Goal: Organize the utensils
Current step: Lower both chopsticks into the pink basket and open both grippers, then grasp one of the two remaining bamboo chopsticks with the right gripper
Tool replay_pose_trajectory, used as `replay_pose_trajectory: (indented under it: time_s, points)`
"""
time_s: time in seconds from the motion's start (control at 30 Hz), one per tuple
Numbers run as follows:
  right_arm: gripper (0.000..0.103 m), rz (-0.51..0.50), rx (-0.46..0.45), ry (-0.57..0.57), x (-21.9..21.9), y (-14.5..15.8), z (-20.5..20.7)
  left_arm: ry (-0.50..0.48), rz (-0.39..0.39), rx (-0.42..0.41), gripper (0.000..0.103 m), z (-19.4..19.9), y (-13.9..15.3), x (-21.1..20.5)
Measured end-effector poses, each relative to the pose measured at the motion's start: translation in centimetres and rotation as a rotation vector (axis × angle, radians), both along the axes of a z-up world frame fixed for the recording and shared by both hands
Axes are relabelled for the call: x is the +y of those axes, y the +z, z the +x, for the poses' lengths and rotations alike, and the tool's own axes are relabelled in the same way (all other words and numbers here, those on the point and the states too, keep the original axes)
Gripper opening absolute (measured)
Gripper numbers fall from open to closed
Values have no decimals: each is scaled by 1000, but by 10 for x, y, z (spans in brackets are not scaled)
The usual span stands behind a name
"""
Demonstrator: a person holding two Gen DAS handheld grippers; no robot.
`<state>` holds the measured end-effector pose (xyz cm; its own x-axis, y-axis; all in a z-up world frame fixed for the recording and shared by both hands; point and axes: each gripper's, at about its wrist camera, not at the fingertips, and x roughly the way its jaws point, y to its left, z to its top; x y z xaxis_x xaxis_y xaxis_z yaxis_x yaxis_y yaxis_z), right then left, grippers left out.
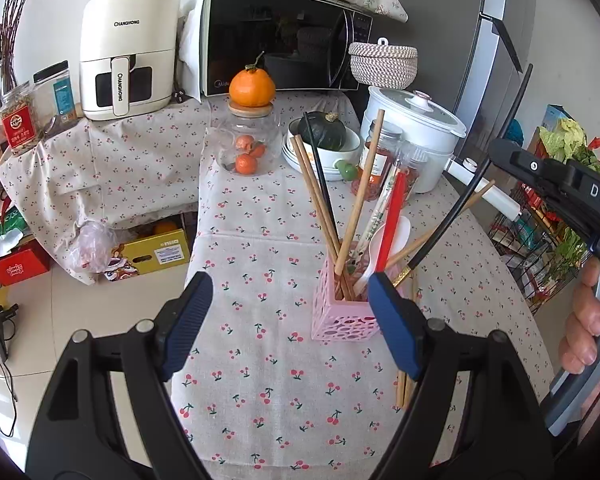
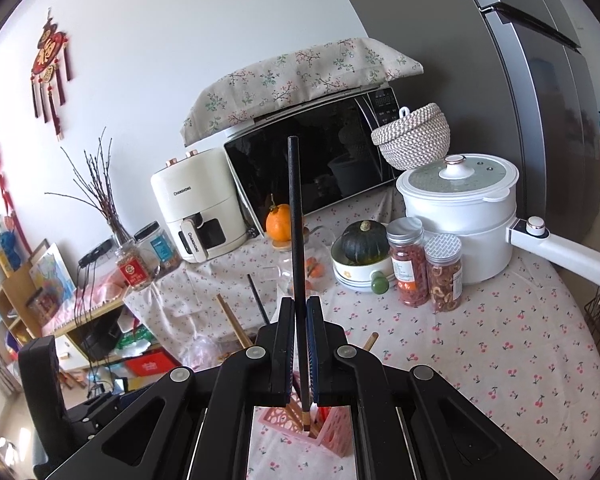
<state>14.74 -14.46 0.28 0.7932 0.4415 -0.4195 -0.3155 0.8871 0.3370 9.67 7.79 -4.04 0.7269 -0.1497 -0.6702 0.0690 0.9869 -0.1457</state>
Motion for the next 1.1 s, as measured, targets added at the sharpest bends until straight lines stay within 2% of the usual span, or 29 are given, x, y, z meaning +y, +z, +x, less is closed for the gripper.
replay_pose_trajectory:
  time_s: [0.2,0.27,0.3,0.33,0.4,0.53,0.73,0.9,1.1]
  points:
    - [9,-47,69,40,17,-21,9,-13,-3,18,80,1,-2,-2]
    - [19,-39,92,38,15,-22,11,-26,-10,25,80,1,-2,-4]
    - [28,-31,91,35,11,-20,10,-31,-14,29,81,0,-2,-4]
    - [37,-23,83,32,8,-17,8,-35,-18,34,81,0,-3,-5]
    - [47,-3,58,24,-1,-9,1,-46,-26,48,82,-1,-4,-8]
    - [57,20,34,12,-21,7,-12,-67,-41,82,84,-2,-10,-14]
    - [72,-22,53,-50,-55,10,-27,-97,-34,133,85,-4,-21,-26]
    - [80,-72,114,-111,-81,-10,-32,-104,-19,154,87,-5,-29,-39]
    - [85,-160,221,-159,-90,-59,-22,-113,22,159,90,-6,-48,-55]
